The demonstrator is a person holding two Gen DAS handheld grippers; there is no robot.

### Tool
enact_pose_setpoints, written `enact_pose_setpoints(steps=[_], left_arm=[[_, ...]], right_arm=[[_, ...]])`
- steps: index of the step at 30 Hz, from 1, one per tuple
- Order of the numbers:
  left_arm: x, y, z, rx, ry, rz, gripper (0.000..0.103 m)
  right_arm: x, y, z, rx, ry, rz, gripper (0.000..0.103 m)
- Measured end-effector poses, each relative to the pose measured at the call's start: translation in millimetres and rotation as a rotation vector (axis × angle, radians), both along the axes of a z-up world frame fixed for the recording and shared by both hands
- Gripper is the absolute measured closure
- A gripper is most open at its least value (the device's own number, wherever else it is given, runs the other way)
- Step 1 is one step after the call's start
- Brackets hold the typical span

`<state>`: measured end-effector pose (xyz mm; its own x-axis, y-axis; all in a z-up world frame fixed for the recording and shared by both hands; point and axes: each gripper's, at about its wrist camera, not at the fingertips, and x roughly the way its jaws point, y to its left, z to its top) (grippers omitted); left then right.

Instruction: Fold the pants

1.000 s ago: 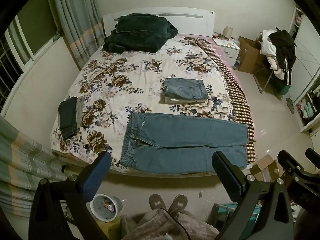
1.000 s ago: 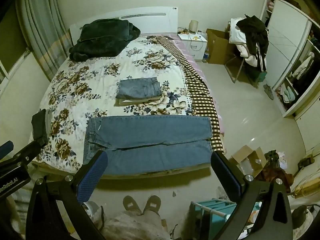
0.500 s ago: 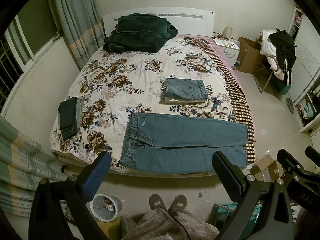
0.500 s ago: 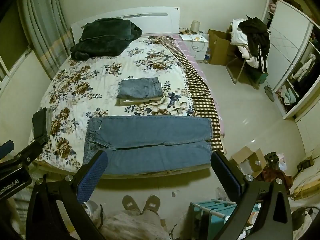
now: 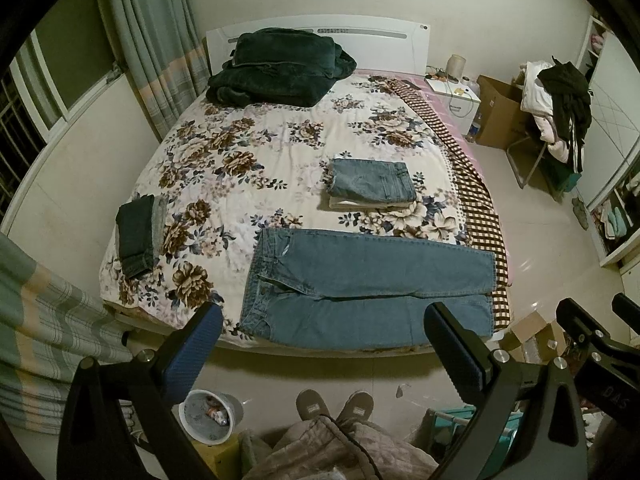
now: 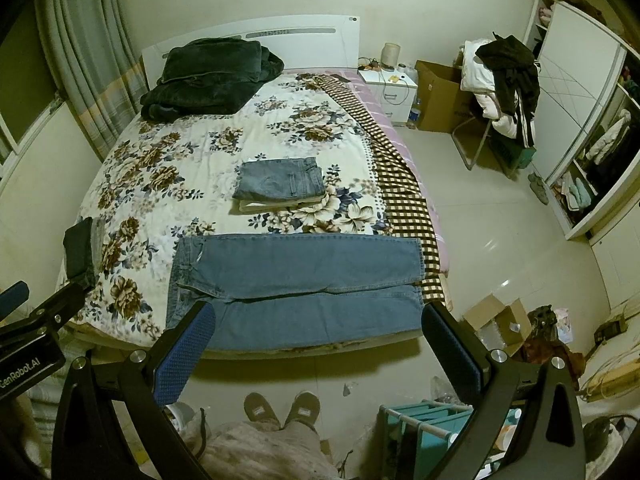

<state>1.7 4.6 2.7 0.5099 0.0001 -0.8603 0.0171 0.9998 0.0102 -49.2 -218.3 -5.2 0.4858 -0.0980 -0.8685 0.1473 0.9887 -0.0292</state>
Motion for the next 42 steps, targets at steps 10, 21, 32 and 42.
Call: enact_pose_setpoints(steps=[10, 21, 32, 42], left_arm=[[-1.5, -3.7, -2.5, 0.002, 0.003, -0.007, 0.0], [-1.8, -3.8, -2.7, 0.002, 0.001, -0.005, 0.0], [-2.0, -3.8, -2.5, 0.0, -0.001, -0.006, 0.0], [-2.0, -3.7, -2.6, -0.001, -0.001, -0.005, 0.0]], right_arm=[[1.2, -0.3, -0.1, 0.001, 0.0, 0.001, 0.0], [1.2, 2.5, 1.1, 0.004, 0.0, 0.002, 0.0], [1.7, 3.1, 1.5, 0.005, -0.001, 0.002, 0.0], [1.2, 2.7, 0.9, 0.005, -0.001, 0.003, 0.0]])
